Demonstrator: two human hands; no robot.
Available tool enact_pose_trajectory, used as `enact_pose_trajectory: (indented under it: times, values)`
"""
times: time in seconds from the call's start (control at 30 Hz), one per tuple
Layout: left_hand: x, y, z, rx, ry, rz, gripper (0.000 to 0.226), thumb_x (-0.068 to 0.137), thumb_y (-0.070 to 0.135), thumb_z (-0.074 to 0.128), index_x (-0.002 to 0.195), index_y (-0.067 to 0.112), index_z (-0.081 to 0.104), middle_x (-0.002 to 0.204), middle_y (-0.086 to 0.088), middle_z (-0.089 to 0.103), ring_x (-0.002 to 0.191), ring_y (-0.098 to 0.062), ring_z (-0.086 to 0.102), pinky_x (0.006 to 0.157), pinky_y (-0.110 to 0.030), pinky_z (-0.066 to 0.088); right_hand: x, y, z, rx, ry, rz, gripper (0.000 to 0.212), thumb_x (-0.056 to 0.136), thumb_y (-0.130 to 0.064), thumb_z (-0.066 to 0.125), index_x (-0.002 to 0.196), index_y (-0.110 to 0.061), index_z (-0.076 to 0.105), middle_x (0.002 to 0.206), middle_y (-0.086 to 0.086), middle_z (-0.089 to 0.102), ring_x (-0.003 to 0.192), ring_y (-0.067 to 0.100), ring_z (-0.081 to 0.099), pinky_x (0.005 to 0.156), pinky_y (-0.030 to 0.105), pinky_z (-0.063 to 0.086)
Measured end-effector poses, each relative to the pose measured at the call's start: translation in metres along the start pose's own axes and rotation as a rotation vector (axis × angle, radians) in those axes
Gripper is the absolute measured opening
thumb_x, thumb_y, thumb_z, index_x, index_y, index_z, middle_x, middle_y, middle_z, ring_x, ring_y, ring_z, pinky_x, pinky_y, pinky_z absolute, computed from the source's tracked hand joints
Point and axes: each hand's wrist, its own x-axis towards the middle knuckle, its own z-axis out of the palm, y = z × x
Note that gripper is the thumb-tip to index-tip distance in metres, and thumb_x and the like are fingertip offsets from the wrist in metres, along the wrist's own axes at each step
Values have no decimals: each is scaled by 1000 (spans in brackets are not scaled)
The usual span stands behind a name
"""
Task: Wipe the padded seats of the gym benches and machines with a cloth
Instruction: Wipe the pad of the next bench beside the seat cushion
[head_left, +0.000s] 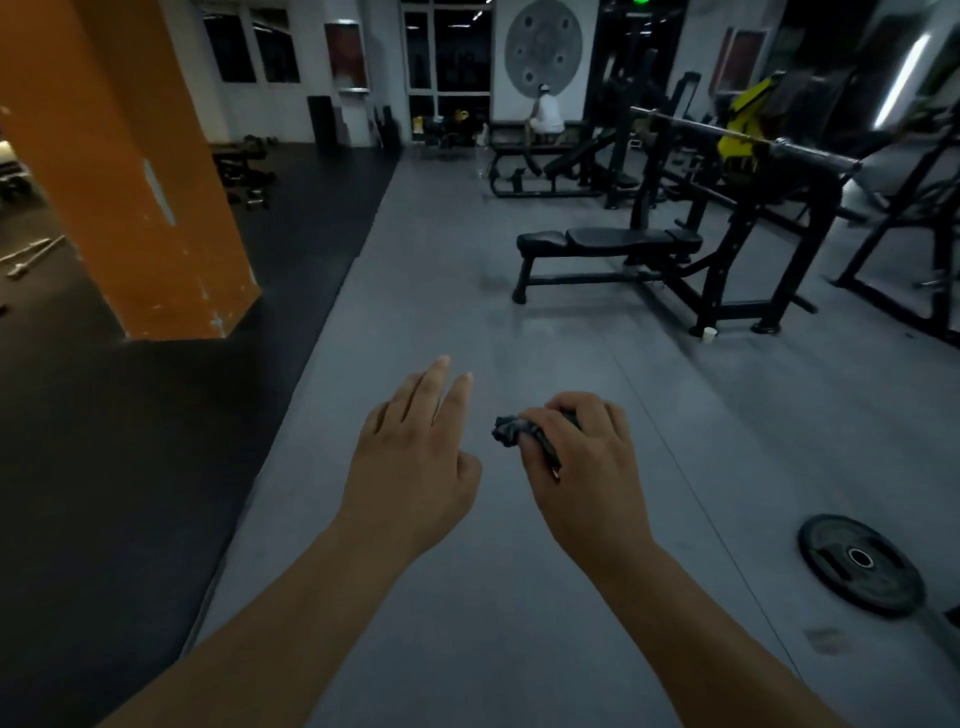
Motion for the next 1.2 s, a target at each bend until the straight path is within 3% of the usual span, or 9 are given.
enact_pose_trajectory:
  times: [0.27,0.57,0.77,1.2]
  values:
    - [203,-136,61,-38,-23,149,73,83,34,26,154,19,27,163,-5,22,147,-24,25,115,-43,30,148,33,153,-116,41,75,20,94,-26,65,107,-14,73,109,0,58,102,17,47,85,29,47]
    - [461,-196,162,-107,-49,288,72,84,31,34,154,18,27,164,-6,20,149,-25,24,115,-44,28,326,149,302,-189,113,156,19,94,-24,66,108,-13,73,108,-1,58,102,16,47,85,29,46]
    - [656,-234,231,-110,-68,263,71,85,31,34,155,19,26,164,-6,20,148,-26,25,114,-45,30,481,258,410,-180,101,156,18,93,-25,65,105,-14,72,107,0,58,99,18,47,82,33,48]
    - [1032,-396,372,-151,-51,220,69,89,28,40,156,22,21,165,-2,14,149,-22,19,117,-42,24,787,409,675,-216,45,123,14,92,-23,68,103,-15,74,104,-1,59,99,14,46,84,22,36]
